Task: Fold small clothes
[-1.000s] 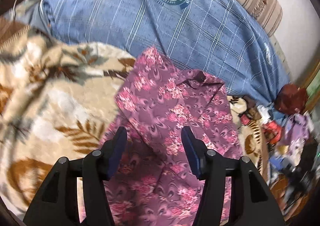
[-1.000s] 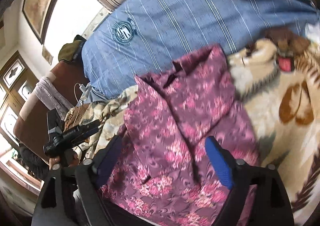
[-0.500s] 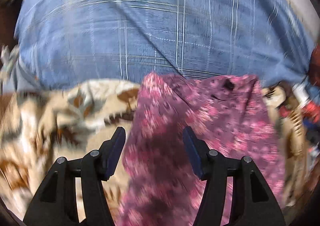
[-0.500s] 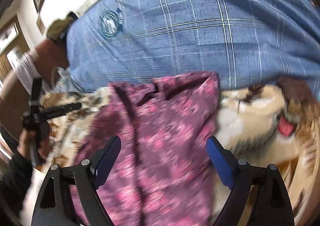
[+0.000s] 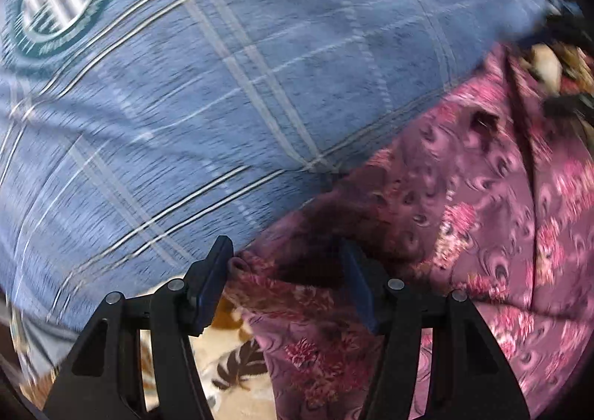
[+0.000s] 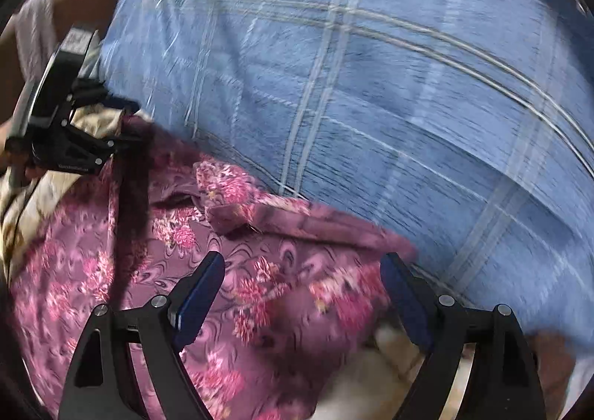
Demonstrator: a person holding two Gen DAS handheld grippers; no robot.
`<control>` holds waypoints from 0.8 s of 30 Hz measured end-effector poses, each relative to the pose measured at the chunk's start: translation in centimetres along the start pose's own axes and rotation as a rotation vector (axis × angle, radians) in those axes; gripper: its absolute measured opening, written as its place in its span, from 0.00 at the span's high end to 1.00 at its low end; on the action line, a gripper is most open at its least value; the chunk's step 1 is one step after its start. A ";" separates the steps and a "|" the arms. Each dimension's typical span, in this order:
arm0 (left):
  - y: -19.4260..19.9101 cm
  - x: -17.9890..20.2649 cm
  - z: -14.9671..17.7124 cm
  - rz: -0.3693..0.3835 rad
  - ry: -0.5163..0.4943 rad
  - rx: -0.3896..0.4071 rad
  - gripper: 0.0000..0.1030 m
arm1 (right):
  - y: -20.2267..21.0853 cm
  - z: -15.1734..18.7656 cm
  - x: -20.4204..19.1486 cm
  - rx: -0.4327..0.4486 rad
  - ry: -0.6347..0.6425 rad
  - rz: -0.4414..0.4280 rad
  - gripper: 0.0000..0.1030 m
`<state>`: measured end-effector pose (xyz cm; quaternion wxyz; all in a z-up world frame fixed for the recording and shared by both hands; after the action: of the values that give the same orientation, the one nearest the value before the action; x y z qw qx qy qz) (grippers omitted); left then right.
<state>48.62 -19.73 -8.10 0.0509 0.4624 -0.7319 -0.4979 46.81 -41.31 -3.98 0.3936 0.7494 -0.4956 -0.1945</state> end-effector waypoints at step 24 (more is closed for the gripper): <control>10.6 -5.5 4.5 0.389 0.405 0.180 0.93 | 8.1 2.7 -0.5 0.141 -0.349 -0.343 0.95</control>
<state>42.75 -11.87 -0.02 0.2491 0.4058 -0.8231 -0.3095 39.92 -43.51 0.67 0.2103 0.8031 -0.4341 -0.3498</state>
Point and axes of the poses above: each gripper's, at about its wrist camera, not at the fingertips, and y roughly against the way its jaws point, x to its right, z to its underside, the point moved 7 cm from there along -y, roughly the way its jaws point, and after that the axes turned 4 degrees about -z, right-handed, at the moved point
